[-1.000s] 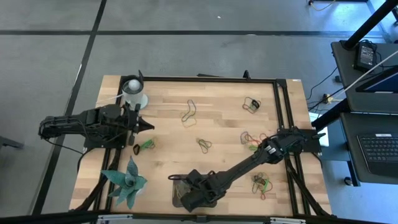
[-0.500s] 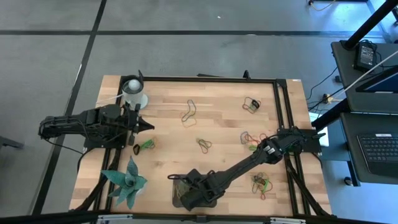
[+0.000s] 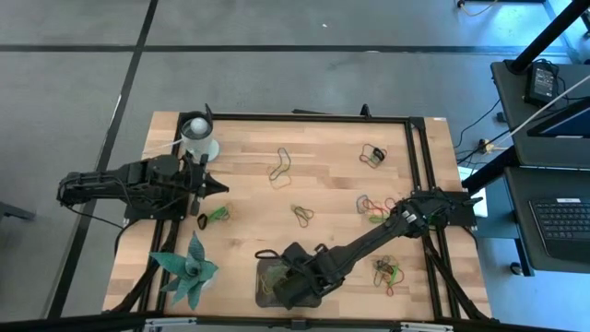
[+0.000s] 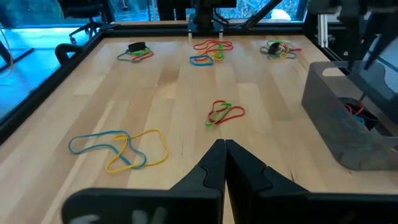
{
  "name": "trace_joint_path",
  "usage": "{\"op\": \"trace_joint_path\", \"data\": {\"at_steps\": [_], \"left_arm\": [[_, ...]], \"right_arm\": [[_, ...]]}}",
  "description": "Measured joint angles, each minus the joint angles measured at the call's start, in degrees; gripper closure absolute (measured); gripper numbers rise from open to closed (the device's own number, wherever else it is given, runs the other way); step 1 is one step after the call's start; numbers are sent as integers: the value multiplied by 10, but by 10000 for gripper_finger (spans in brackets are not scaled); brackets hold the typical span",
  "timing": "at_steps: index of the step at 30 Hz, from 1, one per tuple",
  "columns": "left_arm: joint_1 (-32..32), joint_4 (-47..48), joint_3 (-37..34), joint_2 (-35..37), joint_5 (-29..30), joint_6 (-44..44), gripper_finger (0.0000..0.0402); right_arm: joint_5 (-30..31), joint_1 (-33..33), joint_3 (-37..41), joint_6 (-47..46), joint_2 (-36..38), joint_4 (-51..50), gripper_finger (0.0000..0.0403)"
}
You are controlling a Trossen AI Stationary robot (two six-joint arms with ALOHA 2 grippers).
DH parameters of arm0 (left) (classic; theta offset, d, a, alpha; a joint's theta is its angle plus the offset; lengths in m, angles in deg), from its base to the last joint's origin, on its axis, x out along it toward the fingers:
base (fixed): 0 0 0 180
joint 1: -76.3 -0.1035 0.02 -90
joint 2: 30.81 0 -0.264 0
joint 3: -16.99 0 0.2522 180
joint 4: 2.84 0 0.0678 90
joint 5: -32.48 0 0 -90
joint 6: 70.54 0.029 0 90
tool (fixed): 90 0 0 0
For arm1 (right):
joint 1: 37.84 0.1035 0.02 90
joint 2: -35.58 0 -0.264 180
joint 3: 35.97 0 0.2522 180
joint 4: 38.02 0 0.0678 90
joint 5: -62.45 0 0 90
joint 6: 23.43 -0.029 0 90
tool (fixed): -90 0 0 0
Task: Pick and place rubber bands into bin
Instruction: Put the black rubber band into the black bin
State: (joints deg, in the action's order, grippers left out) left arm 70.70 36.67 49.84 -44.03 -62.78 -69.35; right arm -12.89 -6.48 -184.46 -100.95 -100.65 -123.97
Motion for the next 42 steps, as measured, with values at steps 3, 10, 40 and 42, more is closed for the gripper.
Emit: {"op": "trace_joint_path", "data": {"at_steps": [3,10,40,42], "left_arm": [[0,3,0,0,-2,-4,398],[0,3,0,0,-3,-5,398],[0,-7,0,0,12,-17,398],[0,-7,0,0,12,-29,398]], "right_arm": [[8,11,0,0,16,-32,338],[32,43,0,-15,30,-129,396],[24,99,501,43,314,93,403],[14,101,555,44,348,120,403]]}}
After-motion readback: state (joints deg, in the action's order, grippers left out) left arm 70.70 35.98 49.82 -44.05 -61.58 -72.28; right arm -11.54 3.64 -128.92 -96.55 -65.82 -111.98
